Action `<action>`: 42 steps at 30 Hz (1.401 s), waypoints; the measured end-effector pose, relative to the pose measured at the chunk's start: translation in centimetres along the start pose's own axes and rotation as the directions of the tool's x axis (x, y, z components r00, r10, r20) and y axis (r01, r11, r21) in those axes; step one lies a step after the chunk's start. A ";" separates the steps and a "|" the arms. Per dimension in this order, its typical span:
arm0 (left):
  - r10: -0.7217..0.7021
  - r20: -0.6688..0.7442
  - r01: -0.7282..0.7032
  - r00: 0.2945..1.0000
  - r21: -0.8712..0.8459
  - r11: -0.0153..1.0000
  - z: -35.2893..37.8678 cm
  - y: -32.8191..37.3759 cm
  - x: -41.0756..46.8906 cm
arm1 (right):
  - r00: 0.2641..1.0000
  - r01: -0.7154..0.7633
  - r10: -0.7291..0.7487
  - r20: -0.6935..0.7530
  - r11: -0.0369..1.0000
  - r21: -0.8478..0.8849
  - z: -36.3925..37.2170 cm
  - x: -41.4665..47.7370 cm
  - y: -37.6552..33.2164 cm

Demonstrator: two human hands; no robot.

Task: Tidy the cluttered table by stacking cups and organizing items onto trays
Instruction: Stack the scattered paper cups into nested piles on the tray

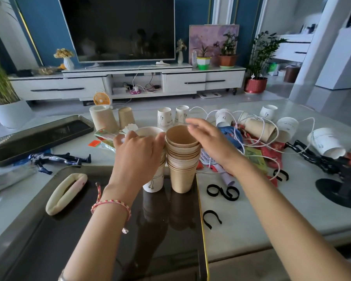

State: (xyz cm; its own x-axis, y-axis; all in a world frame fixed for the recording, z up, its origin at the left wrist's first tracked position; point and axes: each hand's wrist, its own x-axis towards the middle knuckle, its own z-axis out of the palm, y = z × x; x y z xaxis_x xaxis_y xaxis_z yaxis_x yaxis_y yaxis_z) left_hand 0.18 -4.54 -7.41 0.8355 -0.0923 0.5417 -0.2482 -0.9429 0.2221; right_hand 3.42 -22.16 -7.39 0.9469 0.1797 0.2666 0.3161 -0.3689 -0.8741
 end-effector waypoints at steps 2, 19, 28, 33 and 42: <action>0.011 0.007 -0.011 1.000 -0.025 1.000 0.6 -0.1 0.0 | 1.000 0.008 -0.007 -0.026 1.000 0.025 0.5 0.2 0.3; 0.205 -0.288 -0.308 0.936 -0.382 0.871 0.3 8.2 -1.2 | 0.830 -0.208 0.355 -0.430 0.912 0.353 -9.7 -0.1 5.9; 0.342 -0.097 -0.351 0.935 -0.407 0.843 3.0 11.2 -1.6 | 0.598 -0.504 0.198 -0.776 0.846 -0.172 -21.2 -2.9 12.9; 0.344 -0.136 -0.368 0.929 -0.440 0.819 3.7 11.9 -1.0 | 0.560 -0.807 0.348 -0.752 0.434 -0.400 -28.6 -1.3 15.6; 0.337 -0.122 -0.354 0.934 -0.468 0.810 3.9 12.3 -0.9 | 0.474 -0.878 0.526 -0.706 0.340 -0.336 -29.6 -1.5 18.8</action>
State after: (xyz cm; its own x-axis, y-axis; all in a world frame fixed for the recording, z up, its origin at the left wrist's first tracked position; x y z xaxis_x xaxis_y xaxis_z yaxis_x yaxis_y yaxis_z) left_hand -1.67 -17.28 -8.32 0.6364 -0.3646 0.6797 -0.7257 -0.5816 0.3675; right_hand 9.66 -56.34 -12.18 0.6563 -0.7531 -0.0466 -0.7046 -0.5896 -0.3947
